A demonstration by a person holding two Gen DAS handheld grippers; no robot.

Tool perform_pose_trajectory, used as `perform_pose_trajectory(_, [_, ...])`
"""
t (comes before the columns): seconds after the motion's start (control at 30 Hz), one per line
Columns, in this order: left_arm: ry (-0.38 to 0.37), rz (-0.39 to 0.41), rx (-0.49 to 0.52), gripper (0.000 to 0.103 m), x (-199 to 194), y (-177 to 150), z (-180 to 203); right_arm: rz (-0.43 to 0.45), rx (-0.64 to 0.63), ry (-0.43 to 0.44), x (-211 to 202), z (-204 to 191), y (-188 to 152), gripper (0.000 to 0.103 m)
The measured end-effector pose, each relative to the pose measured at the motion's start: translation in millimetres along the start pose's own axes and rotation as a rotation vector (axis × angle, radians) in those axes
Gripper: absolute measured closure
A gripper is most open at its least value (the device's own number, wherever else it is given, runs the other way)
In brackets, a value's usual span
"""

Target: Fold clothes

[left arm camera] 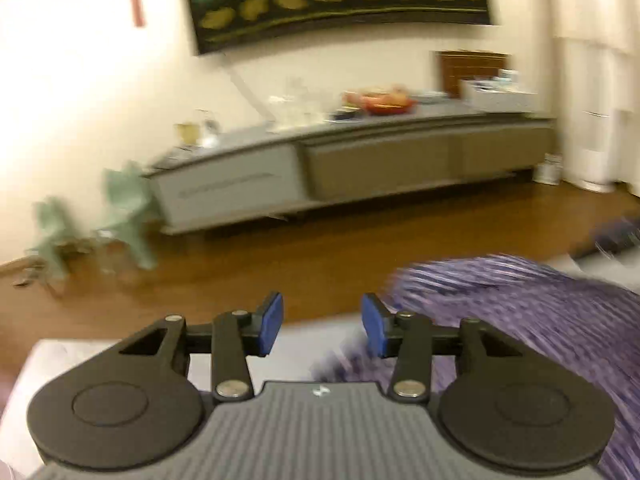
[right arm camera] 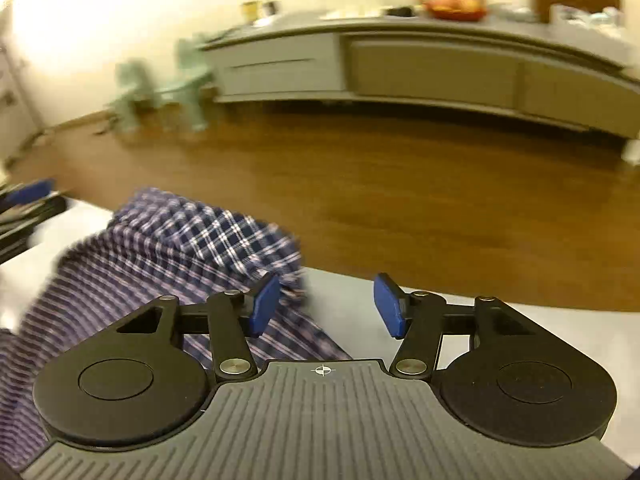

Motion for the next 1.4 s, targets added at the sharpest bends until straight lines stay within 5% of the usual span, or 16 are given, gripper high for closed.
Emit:
perform_pose_trajectory(0.13, [-0.120,0.007,0.191,0.041,-97,-56,47,0.014,0.029,0.020,-82,27,-44,0.038])
perform_pose_trajectory(0.3, [-0.207,0.062,0.395,0.035,-210,-139,111,0.017,-0.009,0.052,-220,9,-146,0.028])
perform_pose_trajectory(0.4, [-0.319,0.034,0.366,0.028,-246,-174,140,0.049,0.079,0.108,-284,-4,-209,0.014])
perform_pose_trajectory(0.53, [-0.443,-0.031,0.401,0.023,-284,-228,193,0.007,0.244,0.159,-292,-20,-273,0.011])
perform_pose_trajectory(0.67, [-0.380,-0.072,0.494,0.020,-283,-271,238,-0.031,0.199,0.100,-269,-45,-287,0.017])
perform_pose_trajectory(0.7, [-0.343,-0.079,0.519,0.021,-276,-280,246,-0.052,0.182,0.093,-262,-51,-287,0.038])
perform_pose_trajectory(0.73, [-0.325,-0.075,0.502,0.028,-272,-280,245,-0.085,0.170,0.094,-255,-56,-288,0.054])
perform_pose_trajectory(0.77, [-0.310,-0.069,0.479,0.036,-269,-279,243,-0.116,0.170,0.116,-250,-60,-289,0.086])
perform_pose_trajectory(0.8, [-0.296,-0.064,0.455,0.084,-265,-278,241,-0.128,0.176,0.138,-250,-65,-290,0.097])
perform_pose_trajectory(0.83, [-0.262,-0.088,0.433,0.099,-262,-275,234,-0.112,0.182,0.137,-257,-69,-290,0.098])
perform_pose_trajectory(1.0, [-0.080,0.022,0.007,0.102,-306,-236,117,0.141,0.520,0.339,-373,-74,-298,0.099])
perform_pose_trajectory(1.07, [-0.043,-0.020,-0.079,0.100,-301,-234,88,0.179,0.615,0.388,-397,-83,-317,0.094])
perform_pose_trajectory(1.13, [0.020,-0.059,-0.044,0.090,-294,-240,91,0.152,0.620,0.342,-390,-87,-335,0.062])
perform_pose_trajectory(1.17, [0.052,-0.077,-0.024,0.086,-291,-243,93,0.127,0.555,0.251,-384,-90,-340,0.053])
perform_pose_trajectory(1.27, [-0.014,-0.024,0.037,0.055,-304,-250,114,0.083,0.303,-0.064,-374,-105,-351,0.053])
perform_pose_trajectory(1.4, [-0.036,0.013,0.158,0.048,-309,-263,142,0.116,0.033,-0.004,-385,-149,-357,0.033])
Point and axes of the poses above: each gripper's, at about its wrist camera, not at the fingertips, and x roughly the way its jaws point, z to its right, y to its top, the point moved 3 cm from there along x, roughly the way its jaws point, and after that the axes turned 7 degrees about -y, right-handed, at the moved point
